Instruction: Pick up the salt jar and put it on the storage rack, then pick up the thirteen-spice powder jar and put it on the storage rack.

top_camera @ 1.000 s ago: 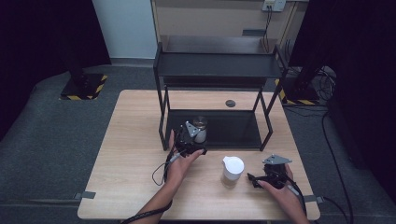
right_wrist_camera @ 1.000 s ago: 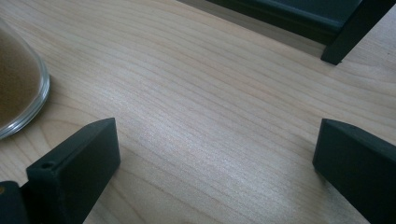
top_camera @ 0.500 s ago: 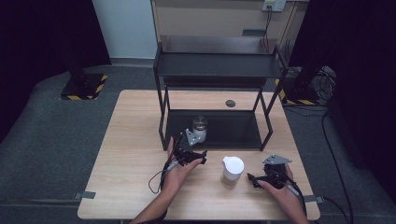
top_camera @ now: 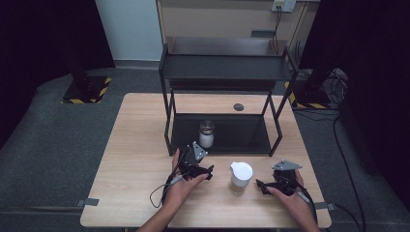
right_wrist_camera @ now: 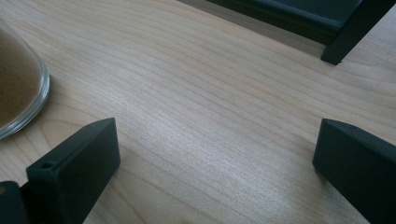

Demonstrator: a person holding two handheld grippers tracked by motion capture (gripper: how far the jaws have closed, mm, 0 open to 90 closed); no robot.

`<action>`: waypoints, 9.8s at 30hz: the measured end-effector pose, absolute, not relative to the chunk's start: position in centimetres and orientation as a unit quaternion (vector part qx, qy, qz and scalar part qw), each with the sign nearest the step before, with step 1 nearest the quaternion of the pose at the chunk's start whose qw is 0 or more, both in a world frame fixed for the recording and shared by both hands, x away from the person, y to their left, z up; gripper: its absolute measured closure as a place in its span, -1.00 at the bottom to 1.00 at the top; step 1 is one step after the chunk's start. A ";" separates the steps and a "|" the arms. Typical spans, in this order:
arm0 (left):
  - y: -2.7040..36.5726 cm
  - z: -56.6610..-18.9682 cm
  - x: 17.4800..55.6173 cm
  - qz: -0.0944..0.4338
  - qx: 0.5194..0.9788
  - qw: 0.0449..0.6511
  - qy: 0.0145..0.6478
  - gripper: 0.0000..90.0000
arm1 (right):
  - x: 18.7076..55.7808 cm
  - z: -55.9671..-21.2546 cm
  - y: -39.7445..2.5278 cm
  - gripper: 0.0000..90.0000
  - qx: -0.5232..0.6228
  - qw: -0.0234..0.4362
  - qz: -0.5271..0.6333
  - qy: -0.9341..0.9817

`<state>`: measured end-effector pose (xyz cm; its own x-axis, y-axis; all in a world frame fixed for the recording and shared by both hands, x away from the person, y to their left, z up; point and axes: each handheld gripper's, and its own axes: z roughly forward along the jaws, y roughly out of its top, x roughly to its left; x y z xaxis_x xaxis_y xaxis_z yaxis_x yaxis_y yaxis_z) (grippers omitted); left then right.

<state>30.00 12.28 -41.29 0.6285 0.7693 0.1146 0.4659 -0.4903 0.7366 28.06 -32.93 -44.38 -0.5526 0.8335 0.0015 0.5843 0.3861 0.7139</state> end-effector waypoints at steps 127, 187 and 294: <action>26.2 -44.4 28.3 0.208 0.776 0.323 0.501 -1.00 | 27.7 -44.3 -33.2 -0.98 0.434 0.182 0.341 0.814; 26.0 -44.4 27.7 0.210 0.774 0.322 0.504 -1.00 | 24.8 -40.3 -30.9 -0.88 0.327 0.110 0.368 0.863; 26.0 -44.4 27.5 0.209 0.774 0.322 0.503 -1.00 | 25.9 -38.8 -26.4 -0.31 0.356 0.175 0.398 0.827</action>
<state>27.55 25.99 -44.41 0.4063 0.9137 -0.0004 0.6449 -0.2864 0.7086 25.88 -26.40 -38.75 -0.6851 0.7284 -0.0054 0.4508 0.4298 0.7823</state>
